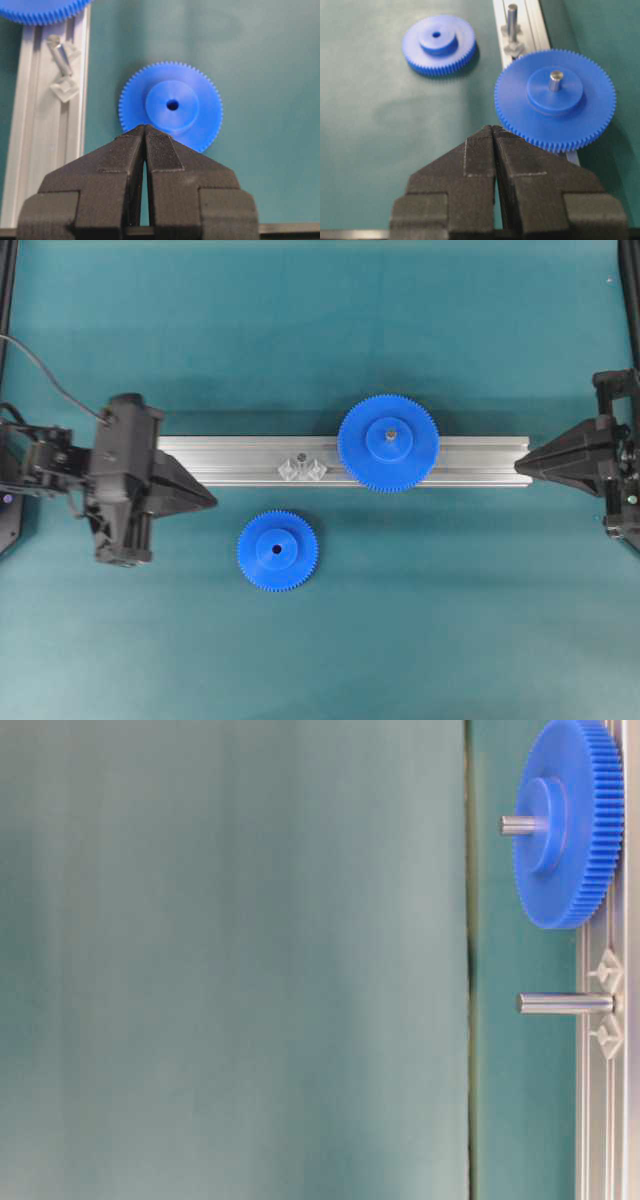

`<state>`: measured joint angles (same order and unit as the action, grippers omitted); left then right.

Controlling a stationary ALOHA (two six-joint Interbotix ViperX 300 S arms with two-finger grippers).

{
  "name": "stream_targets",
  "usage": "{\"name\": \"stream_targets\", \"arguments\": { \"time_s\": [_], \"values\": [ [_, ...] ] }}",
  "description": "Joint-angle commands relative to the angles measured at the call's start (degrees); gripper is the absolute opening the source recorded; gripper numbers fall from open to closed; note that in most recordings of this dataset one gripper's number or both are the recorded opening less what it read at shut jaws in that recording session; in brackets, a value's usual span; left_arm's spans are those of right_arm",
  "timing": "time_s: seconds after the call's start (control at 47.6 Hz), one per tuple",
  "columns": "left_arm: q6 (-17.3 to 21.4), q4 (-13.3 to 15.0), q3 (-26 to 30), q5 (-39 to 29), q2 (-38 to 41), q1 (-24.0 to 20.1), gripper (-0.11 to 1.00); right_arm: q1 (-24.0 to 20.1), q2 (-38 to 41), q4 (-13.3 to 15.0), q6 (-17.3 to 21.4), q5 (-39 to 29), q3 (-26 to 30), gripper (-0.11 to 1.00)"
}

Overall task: Find the location of the shaft and insert the small gear.
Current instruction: 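Move the left gripper over the small blue gear on the table, then lower the left gripper and close it on the small gear's hub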

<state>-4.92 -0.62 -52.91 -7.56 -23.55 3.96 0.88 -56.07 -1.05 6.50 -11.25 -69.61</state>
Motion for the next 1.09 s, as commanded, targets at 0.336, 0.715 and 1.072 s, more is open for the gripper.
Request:
{"name": "stream_targets", "arguments": {
  "time_s": [0.336,0.715,1.072],
  "values": [
    [-1.1,-0.2,9.7,-7.2,11.5,0.8,0.01,0.2,0.6,-0.1,0.7,-0.4,0.2,0.03],
    [-0.2,-0.4,15.6,-11.0,18.3,2.6,0.01,0.3,0.5,-0.1,0.7,-0.4,-0.4,0.03],
    [4.5,-0.4,22.4,-19.3,23.7,3.0,0.01,0.6,0.5,0.0,0.7,-0.4,-0.8,0.03]
  ]
}}
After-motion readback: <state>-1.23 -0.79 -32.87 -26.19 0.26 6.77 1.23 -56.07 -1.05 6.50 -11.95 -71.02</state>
